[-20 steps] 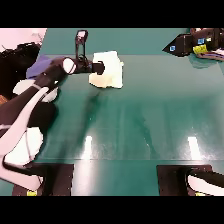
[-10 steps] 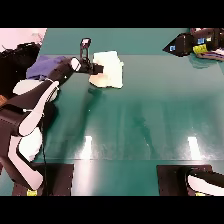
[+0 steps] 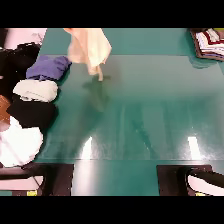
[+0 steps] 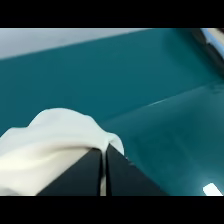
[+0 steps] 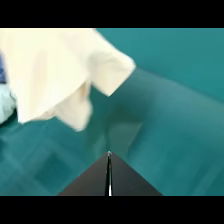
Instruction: Fold the shirts.
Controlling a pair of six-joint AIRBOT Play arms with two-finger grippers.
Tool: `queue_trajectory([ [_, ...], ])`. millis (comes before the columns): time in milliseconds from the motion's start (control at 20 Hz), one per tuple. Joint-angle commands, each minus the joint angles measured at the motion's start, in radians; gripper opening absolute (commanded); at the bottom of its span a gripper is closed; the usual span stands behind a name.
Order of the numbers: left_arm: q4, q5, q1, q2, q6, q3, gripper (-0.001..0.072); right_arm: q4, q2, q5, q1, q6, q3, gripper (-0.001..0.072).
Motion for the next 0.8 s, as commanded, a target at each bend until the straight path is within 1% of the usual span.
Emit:
queue_trajectory([
  [0, 0.005, -0.180, -0.029, 0.199, 0.052, 0.020, 0.0021, -0.005, 0.029, -0.024, -0.002, 0.000, 0.068, 0.0014],
  [100, 0.004, -0.284, -0.089, 0.237, 0.057, -0.008, 0.0021, -0.006, 0.090, -0.087, -0.002, 0.000, -0.010, 0.0013],
  [200, 0.004, -0.338, -0.164, 0.238, 0.057, -0.072, 0.0022, -0.005, 0.149, -0.129, -0.002, 0.000, -0.087, 0.0013],
  [250, 0.002, -0.329, -0.201, 0.238, 0.057, -0.122, 0.0022, -0.005, 0.179, -0.145, -0.002, 0.000, -0.129, 0.0014],
  [400, -0.060, -0.224, -0.300, 0.233, 0.056, -0.320, 0.0027, -0.005, 0.253, -0.180, -0.002, 0.000, -0.243, 0.0013],
  [450, -0.102, -0.197, -0.328, 0.225, 0.056, -0.383, 0.0280, -0.005, 0.272, -0.191, -0.002, 0.000, -0.275, 0.0013],
  [500, -0.131, -0.172, -0.353, 0.214, 0.055, -0.435, 0.0575, -0.005, 0.291, -0.202, -0.002, 0.000, -0.307, 0.0013],
  [550, -0.138, -0.151, -0.365, 0.201, 0.055, -0.469, 0.0610, -0.005, 0.303, -0.215, -0.002, 0.000, -0.333, 0.0013],
  [650, -0.118, -0.115, -0.354, 0.174, 0.054, -0.485, 0.0610, -0.005, 0.307, -0.222, -0.002, 0.000, -0.366, 0.0013],
  [750, -0.065, -0.066, -0.303, 0.163, 0.043, -0.486, 0.0610, -0.002, 0.288, -0.187, -0.002, 0.001, -0.369, 0.0013],
])
